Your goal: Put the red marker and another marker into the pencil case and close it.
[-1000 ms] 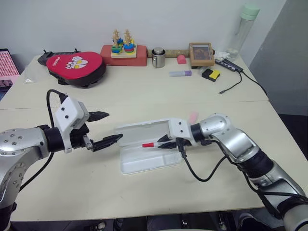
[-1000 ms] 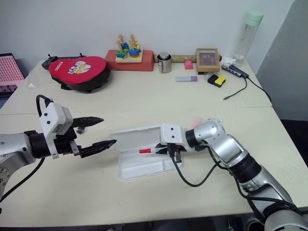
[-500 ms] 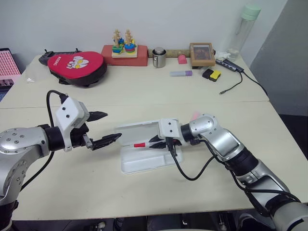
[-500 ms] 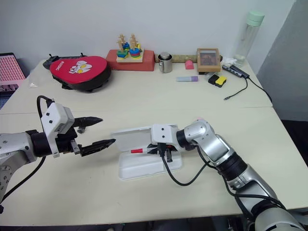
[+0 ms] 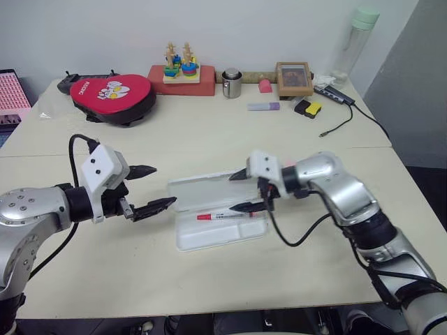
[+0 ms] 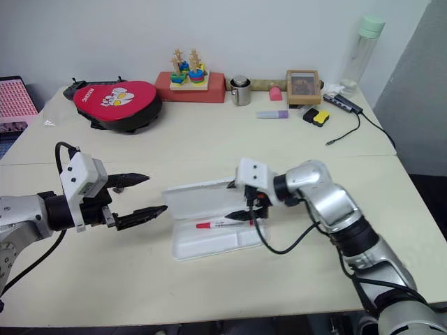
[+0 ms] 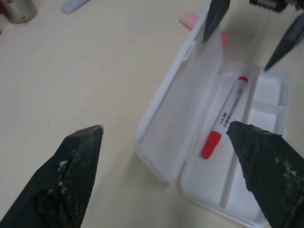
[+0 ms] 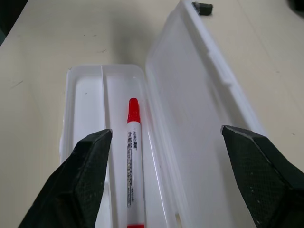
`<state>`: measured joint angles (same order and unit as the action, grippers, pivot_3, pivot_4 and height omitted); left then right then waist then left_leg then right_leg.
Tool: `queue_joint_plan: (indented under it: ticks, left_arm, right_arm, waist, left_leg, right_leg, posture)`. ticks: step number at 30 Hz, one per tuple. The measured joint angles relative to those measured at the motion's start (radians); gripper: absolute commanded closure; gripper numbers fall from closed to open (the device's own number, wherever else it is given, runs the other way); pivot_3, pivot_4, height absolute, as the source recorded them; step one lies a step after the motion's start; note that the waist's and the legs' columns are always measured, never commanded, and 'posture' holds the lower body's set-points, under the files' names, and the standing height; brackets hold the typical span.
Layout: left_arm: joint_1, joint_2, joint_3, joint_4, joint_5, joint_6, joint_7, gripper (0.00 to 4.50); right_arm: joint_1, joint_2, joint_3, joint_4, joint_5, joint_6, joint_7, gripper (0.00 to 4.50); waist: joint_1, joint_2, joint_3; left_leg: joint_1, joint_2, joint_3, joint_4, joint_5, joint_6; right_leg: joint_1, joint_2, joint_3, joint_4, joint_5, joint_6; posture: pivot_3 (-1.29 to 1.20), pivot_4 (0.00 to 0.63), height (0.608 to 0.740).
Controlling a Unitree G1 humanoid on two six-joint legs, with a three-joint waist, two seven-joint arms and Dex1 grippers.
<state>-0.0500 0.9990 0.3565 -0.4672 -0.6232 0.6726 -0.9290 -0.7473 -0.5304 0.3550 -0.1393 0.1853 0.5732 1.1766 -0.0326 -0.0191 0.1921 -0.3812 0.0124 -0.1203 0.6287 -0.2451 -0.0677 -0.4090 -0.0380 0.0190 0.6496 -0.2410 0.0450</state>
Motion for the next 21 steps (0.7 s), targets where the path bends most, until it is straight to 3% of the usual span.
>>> queue_joint_plan:
  ticks: [7,9,17,21]
  left_arm:
    - [0.011,0.001,0.025,-0.012,-0.012,0.002,-0.003,0.00]
    - [0.018,0.000,0.026,-0.013,-0.012,0.003,-0.001,0.00]
    - [0.004,-0.001,0.019,-0.025,-0.016,0.004,0.004,0.00]
    - [0.006,-0.008,0.016,-0.033,-0.016,0.004,0.011,0.00]
  right_arm:
    - [0.055,-0.208,-0.078,-0.064,0.075,0.067,0.083,0.79]
    - [0.059,-0.220,-0.102,-0.039,0.069,0.072,0.059,0.79]
    - [0.012,-0.051,-0.106,0.126,-0.037,0.107,-0.237,0.79]
    - [0.000,0.038,-0.153,0.153,-0.048,0.220,-0.385,0.79]
  waist:
    - [0.001,0.000,0.000]
    - [-0.001,0.000,0.000]
    - [-0.019,0.000,0.000]
    - [-0.019,0.000,0.000]
  left_leg:
    - [0.000,0.000,0.001,0.000,0.000,0.000]
    - [0.000,0.000,0.002,0.000,0.000,0.000]
    - [0.001,0.001,0.004,0.001,0.000,0.000]
    - [0.000,0.001,0.004,0.000,0.000,0.000]
  right_leg:
    - [0.000,0.000,0.000,-0.001,-0.001,0.001]
    - [0.000,0.000,0.001,0.000,0.000,0.001]
    - [-0.002,0.001,0.003,0.002,0.001,-0.001]
    - [-0.003,0.001,0.003,0.002,0.003,-0.005]
  posture:
    - [0.00,0.150,0.740]
    - [0.00,0.150,0.740]
    - [0.00,0.150,0.740]
    - [0.00,0.150,0.740]
